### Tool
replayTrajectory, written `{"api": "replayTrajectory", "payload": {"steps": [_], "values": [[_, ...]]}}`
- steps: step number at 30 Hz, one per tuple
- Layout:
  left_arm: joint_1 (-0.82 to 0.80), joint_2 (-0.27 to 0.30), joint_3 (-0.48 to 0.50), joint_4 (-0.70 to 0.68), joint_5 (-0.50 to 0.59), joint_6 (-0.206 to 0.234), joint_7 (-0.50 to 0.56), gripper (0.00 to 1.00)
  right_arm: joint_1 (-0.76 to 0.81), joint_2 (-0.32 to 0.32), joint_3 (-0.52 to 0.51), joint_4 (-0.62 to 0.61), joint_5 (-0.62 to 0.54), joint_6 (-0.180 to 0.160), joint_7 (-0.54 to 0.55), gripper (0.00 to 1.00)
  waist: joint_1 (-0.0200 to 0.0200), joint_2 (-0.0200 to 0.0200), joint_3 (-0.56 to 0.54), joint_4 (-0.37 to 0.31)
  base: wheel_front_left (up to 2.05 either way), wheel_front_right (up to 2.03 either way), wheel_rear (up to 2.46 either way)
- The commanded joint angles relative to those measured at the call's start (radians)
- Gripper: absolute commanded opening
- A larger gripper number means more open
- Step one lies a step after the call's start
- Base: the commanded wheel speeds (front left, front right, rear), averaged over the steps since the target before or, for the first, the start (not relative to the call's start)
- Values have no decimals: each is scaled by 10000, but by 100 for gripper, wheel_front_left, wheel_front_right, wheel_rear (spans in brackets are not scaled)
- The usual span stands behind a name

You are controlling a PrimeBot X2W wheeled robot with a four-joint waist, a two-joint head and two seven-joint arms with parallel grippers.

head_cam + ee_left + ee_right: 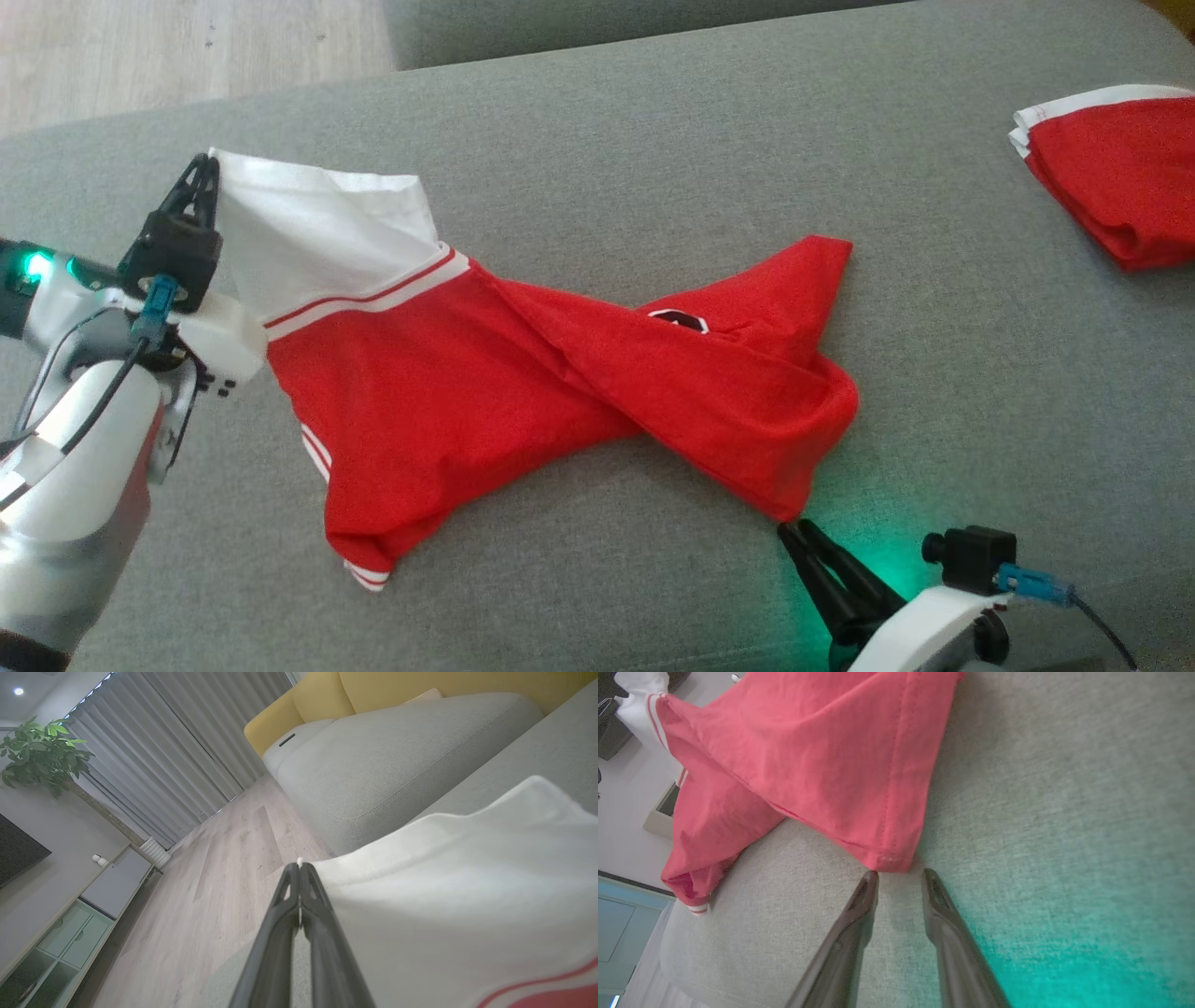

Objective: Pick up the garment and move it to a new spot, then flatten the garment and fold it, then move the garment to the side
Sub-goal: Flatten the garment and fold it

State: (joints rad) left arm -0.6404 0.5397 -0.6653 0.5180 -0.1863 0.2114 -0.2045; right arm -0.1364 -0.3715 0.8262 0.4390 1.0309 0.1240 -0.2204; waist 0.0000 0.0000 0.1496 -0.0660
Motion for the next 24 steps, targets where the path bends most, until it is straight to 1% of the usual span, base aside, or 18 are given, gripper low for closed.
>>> {"api": "replayTrajectory", "payload": {"steps": [1,2,3,4,5,6,8,9,10,11,15,16,17,18,19,22,24], "values": [[-565,556,496,-265,34,101,-21,0,-205,-252,184,-270,80,67,-183,39,0,0,-18,-20,0,0,0],[-549,575,494,-266,28,119,-23,0,-225,-300,240,-321,121,67,-219,38,0,0,-37,-35,0,0,0],[-531,588,493,-267,18,134,-26,0,-244,-347,283,-357,143,67,-253,33,0,0,-55,-48,0,0,0],[-513,599,491,-269,6,148,-28,0,-266,-388,329,-388,151,67,-282,31,0,0,-71,-58,0,0,0],[-495,611,491,-268,-9,158,-31,0,-283,-417,364,-403,177,67,-304,29,0,0,-86,-68,0,0,0],[-478,623,489,-266,-24,166,-32,0,-304,-443,389,-396,192,67,-323,31,0,0,-100,-79,0,0,0],[-460,651,485,-275,-51,172,-34,0,-372,-470,437,-329,192,67,-350,44,0,0,-105,-88,0,0,0],[-458,665,480,-284,-61,170,-36,0,-413,-463,457,-277,201,67,-360,62,0,0,-105,-83,0,0,0],[-461,677,475,-294,-73,165,-36,0,-457,-449,474,-218,212,67,-369,94,0,0,-100,-74,0,0,0],[-468,688,471,-307,-85,158,-37,0,-512,-423,489,-148,219,67,-377,100,0,0,-93,-62,0,0,0],[-515,730,442,-359,-118,127,-25,0,-830,-180,610,170,263,67,-395,100,0,0,-37,-2,0,0,0],[-529,729,426,-365,-121,120,-16,0,-912,-115,690,257,296,67,-397,93,0,0,-28,18,0,0,0],[-547,721,407,-369,-122,111,-10,0,-985,-57,795,344,349,67,-397,61,0,0,-24,39,0,0,0],[-562,713,386,-370,-122,102,-7,0,-1054,-14,921,399,414,67,-397,44,0,0,-25,56,0,0,0],[-574,703,364,-364,-121,96,-7,0,-1109,6,1047,458,506,67,-372,0,0,0,-35,71,0,0,0],[-563,696,336,-332,-140,114,-39,0,-1226,-61,1329,515,712,67,-365,0,0,0,-134,60,0,0,0],[-501,717,356,-327,-189,141,-97,0,-1270,-223,1320,427,731,67,-386,0,0,0,-250,1,0,0,0]]}}
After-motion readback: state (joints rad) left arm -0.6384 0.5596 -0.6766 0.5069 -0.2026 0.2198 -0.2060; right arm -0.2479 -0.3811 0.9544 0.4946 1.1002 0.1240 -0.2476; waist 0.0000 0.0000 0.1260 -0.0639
